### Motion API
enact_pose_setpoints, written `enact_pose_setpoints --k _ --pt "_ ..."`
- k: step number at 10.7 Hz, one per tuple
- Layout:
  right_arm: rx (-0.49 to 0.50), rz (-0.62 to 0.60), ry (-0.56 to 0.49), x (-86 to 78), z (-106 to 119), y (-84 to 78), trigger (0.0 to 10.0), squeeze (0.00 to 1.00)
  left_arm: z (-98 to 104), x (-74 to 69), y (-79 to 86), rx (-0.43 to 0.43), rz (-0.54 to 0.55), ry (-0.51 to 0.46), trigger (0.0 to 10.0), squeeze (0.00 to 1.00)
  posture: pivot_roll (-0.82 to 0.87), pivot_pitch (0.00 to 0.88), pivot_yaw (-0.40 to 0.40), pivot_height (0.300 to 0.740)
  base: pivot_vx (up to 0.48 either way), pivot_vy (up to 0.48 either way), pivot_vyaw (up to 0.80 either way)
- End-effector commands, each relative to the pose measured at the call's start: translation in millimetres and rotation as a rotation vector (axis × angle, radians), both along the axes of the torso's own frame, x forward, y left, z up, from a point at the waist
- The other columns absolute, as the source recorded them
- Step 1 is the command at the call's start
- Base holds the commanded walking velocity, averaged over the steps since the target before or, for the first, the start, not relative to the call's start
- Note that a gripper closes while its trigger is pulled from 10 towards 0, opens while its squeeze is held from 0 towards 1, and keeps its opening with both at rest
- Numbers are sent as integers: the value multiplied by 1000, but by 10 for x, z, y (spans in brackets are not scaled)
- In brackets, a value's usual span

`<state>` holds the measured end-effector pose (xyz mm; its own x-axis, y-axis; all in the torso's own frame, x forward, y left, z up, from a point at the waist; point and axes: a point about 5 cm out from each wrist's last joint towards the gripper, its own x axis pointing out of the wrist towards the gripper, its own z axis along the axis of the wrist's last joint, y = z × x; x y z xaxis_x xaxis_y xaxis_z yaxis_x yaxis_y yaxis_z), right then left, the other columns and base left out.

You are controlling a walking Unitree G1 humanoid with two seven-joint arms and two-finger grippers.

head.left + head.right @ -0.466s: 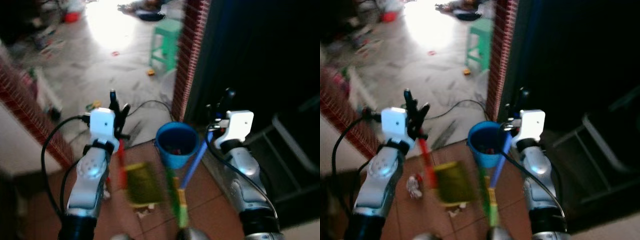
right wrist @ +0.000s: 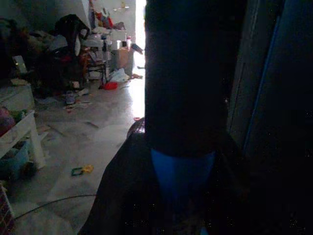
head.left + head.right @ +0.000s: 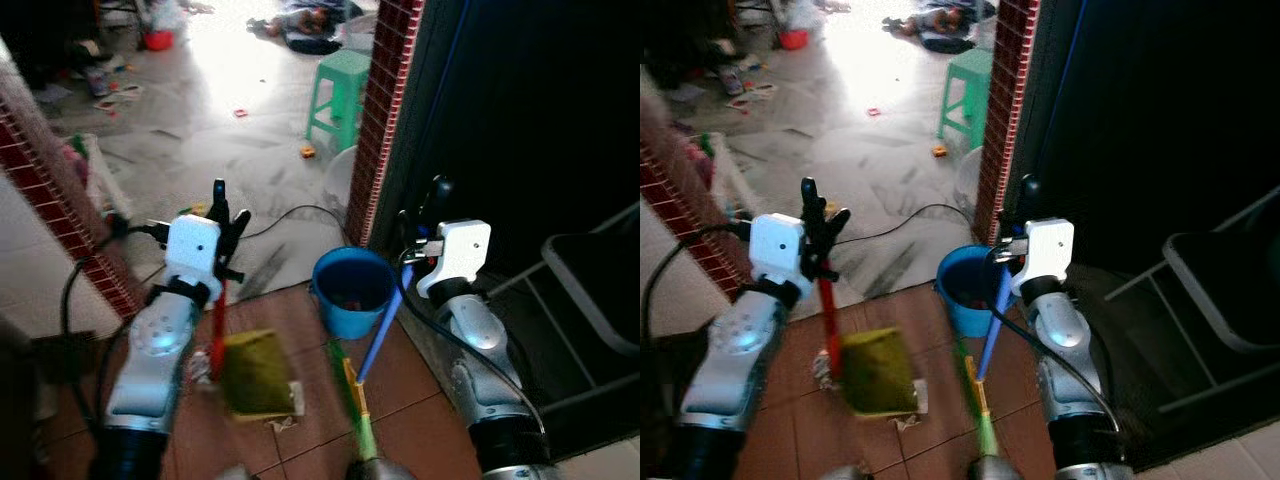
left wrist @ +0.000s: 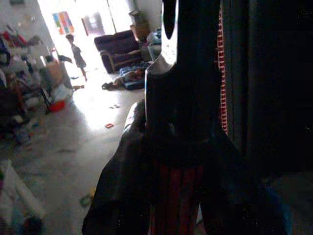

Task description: Sweep floor

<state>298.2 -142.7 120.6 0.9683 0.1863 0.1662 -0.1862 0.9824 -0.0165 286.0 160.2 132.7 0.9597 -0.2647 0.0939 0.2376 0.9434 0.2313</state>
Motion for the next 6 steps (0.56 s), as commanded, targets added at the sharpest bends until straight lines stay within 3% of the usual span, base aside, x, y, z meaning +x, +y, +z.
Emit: enact_pose_setpoints --k 1,3,5,6 --pt "-11 3 -14 26 52 -11 10000 0 149 23 -54 26 -47 -83 10000 0 11 0 -12 740 0 0 0" --pt "-24 16 -11 35 52 -1 10000 0 72 -14 -81 65 -90 -58 10000 0 11 0 -20 740 0 0 0" --pt "-20 36 -6 69 80 17 10000 0 -127 -63 -157 97 -140 11 10000 0 -6 0 -17 740 0 0 0" --pt "1 90 0 165 136 108 10000 0 -281 -33 -196 113 -149 53 10000 0 -5 0 -23 740 0 0 0"
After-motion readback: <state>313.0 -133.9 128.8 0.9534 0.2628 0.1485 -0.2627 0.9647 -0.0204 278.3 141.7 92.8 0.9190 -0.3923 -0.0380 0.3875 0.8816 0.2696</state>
